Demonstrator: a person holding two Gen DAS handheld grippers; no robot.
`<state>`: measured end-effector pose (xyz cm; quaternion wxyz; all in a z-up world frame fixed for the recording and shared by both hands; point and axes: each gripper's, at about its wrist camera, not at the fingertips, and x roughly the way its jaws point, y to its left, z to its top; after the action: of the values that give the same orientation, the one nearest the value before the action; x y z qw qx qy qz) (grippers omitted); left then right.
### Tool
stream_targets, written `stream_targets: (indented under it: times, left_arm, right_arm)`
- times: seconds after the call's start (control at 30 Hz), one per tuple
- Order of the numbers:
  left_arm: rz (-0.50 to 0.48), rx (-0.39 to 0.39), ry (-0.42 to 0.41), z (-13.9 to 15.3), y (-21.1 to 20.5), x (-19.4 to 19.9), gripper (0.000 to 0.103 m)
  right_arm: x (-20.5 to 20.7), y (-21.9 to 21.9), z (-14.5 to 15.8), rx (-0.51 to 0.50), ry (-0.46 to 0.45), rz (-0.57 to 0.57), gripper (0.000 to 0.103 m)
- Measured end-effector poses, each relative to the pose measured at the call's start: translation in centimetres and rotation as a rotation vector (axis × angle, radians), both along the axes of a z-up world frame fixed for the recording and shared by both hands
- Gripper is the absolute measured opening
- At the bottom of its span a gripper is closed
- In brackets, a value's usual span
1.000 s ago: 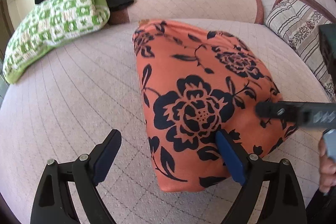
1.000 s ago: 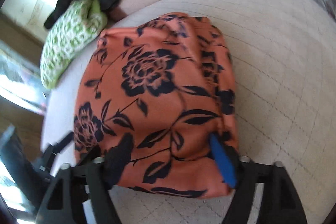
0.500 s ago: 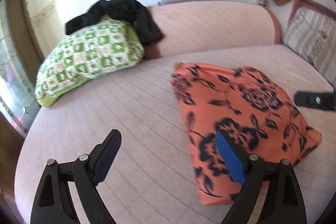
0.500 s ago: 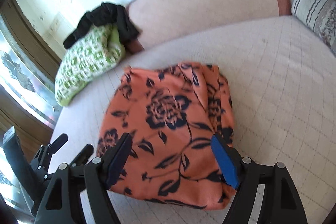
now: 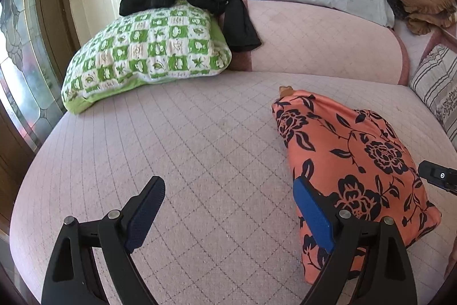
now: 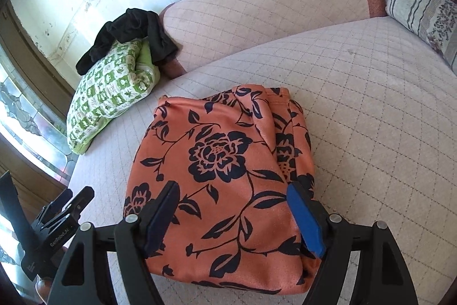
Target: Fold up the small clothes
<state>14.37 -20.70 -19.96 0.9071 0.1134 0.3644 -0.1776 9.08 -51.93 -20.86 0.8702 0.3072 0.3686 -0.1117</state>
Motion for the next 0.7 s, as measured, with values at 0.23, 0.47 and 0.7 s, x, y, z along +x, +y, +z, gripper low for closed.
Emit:
stream_targets:
  times: [0.23, 0.47, 0.7]
  left_arm:
    - [0.023, 0.007, -0.011, 0.0, 0.6, 0.2, 0.091]
    - [0.049, 0.000, -0.013, 0.1, 1.2, 0.7, 0.091]
    - [0.075, -0.004, -0.032, 0.4, 1.9, 0.9, 0.091]
  right_arm:
    - [0.2, -0.1, -0.3, 0.006, 0.008, -0.003, 0.080]
    - [0.2, -0.1, -0.3, 0.006, 0.010, -0.001, 0.080]
    - [0.2, -0.1, -0.2, 0.004, 0.007, -0.002, 0.080]
